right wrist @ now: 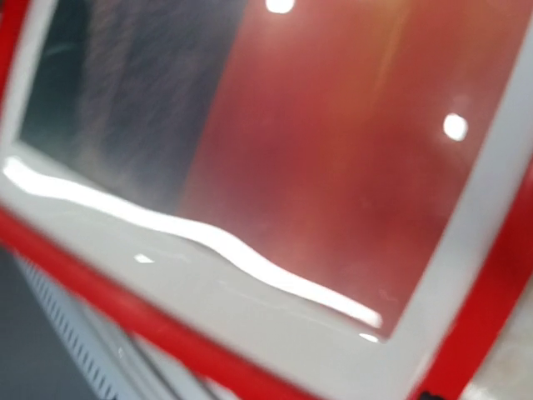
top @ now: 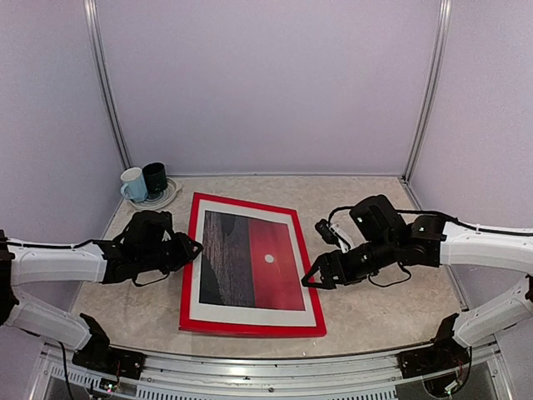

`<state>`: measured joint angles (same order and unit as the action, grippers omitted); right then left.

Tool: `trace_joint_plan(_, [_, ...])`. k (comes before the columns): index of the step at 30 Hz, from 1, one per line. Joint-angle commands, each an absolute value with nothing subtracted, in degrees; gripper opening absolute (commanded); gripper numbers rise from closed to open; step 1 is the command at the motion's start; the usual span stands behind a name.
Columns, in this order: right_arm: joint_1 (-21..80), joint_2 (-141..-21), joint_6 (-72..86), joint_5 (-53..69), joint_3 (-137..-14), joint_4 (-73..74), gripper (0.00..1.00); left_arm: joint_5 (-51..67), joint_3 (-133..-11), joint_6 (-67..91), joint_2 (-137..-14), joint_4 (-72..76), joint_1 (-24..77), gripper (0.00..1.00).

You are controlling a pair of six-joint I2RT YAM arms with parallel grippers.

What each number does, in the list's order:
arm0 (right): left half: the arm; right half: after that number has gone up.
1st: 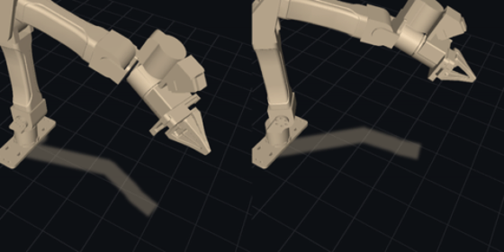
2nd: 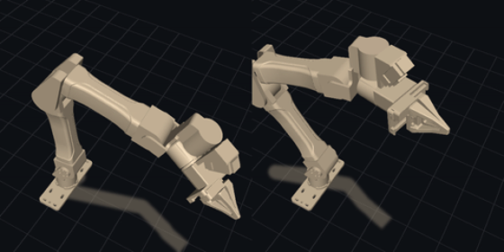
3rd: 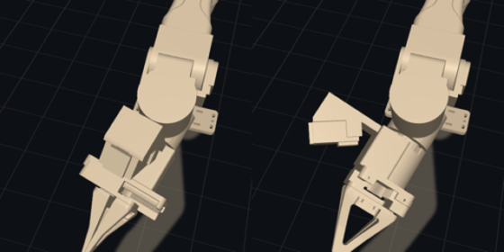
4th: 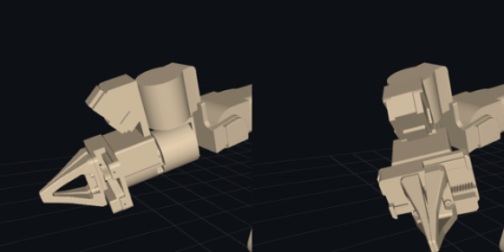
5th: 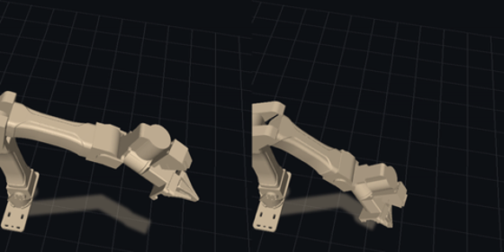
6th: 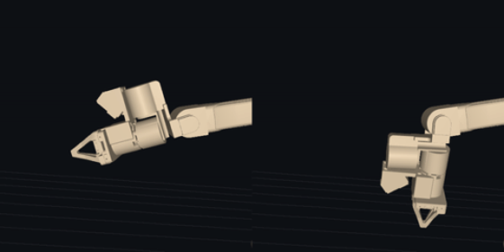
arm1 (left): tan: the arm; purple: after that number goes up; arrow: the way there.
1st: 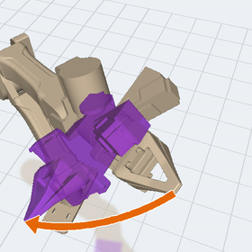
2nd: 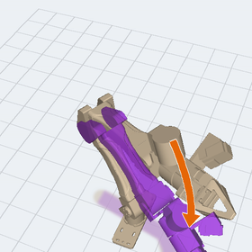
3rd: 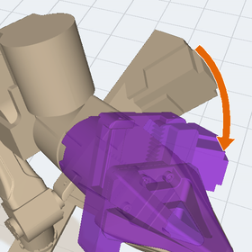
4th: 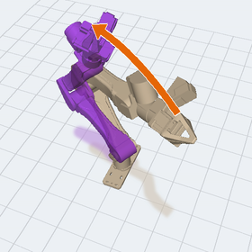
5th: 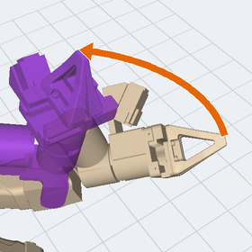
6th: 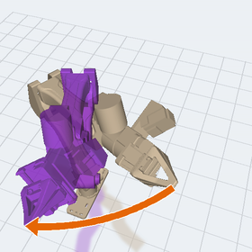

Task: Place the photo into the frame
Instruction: Place the photo frame at the center of the board.

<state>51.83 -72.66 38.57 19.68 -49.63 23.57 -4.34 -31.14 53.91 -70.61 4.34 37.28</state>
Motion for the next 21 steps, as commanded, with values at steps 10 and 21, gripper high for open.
trace_joint_plan(10, [61.01,-63.63,37.83,24.05,-41.60,20.51,0.78,-8.26,-29.66,57.38,-77.88,15.58,42.14,0.45])
trace_joint_plan(21, [65.19,-66.45,40.40,23.51,-34.39,14.83,0.82,-8.03,-29.53,59.19,-83.75,19.25,45.19,0.62])
